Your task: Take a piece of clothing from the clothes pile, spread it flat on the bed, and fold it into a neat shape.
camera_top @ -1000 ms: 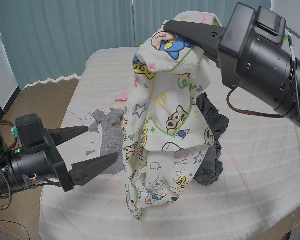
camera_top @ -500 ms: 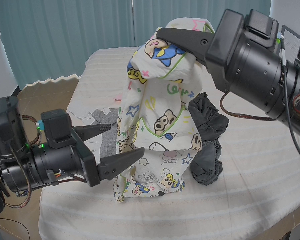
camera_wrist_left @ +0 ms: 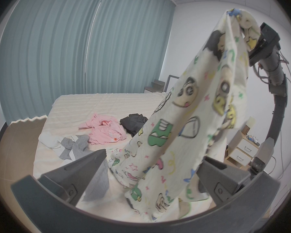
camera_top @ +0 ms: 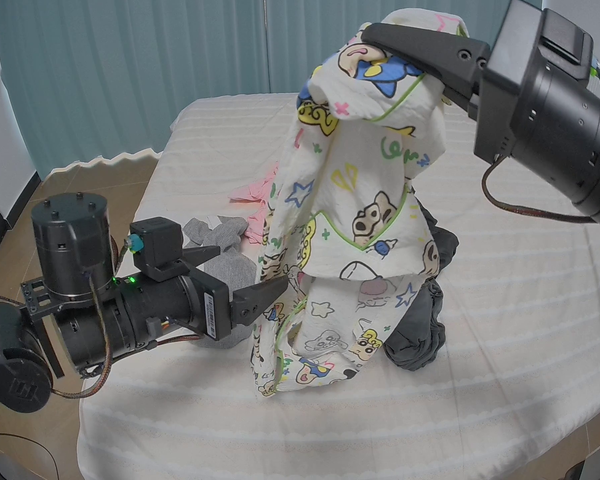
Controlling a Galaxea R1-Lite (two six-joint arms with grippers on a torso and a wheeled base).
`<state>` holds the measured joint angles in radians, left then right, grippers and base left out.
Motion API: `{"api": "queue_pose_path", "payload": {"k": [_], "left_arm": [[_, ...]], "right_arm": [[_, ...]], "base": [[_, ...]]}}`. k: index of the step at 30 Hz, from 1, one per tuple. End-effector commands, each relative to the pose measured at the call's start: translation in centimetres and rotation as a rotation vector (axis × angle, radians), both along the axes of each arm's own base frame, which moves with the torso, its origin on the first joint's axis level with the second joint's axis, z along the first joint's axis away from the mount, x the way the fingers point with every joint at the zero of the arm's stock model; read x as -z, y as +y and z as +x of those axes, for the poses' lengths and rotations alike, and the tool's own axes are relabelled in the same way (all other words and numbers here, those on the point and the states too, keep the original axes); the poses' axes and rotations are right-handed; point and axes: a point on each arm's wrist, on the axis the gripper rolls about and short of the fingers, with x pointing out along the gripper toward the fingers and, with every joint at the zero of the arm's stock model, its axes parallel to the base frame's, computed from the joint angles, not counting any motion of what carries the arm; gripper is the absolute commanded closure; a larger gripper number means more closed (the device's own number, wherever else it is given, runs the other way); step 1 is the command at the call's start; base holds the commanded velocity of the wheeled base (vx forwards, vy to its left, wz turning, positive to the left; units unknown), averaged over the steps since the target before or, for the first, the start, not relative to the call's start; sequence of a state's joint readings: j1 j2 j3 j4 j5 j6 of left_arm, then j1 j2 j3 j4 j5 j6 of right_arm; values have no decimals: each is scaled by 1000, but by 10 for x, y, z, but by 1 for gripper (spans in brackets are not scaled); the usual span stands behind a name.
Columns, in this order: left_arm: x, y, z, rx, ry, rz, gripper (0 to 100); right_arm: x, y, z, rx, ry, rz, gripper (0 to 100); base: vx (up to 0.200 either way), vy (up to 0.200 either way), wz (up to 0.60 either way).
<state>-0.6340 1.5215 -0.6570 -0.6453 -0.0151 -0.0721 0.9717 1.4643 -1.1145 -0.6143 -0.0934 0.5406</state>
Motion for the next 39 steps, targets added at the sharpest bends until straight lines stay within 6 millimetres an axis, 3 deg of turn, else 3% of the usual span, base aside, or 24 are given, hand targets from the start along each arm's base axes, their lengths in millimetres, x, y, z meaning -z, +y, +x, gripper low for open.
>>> {"api": "queue_pose_path", "payload": {"k": [1, 8, 19, 26, 39], "left_arm": [[13, -9, 15, -34, 21, 22, 0], [21, -18, 25, -33, 7, 7, 0], [60, -32, 42, -39, 86, 78, 0], [67, -36, 46, -7, 66, 50, 0], [86, -22, 45, 112, 128, 87, 0]], "right_arm": [[-5, -8, -5, -1, -11, 16, 100], [-6, -9, -6, -1, -15, 23, 100], [-11, -16, -11, -10, -28, 40, 100], [-11, -19, -13, -10, -28, 40, 100], [-8, -20, -14, -33, -24, 28, 100]], "base": [[0, 0, 0], [0, 0, 0], [0, 0, 0], [0, 0, 0], [0, 0, 0]]}}
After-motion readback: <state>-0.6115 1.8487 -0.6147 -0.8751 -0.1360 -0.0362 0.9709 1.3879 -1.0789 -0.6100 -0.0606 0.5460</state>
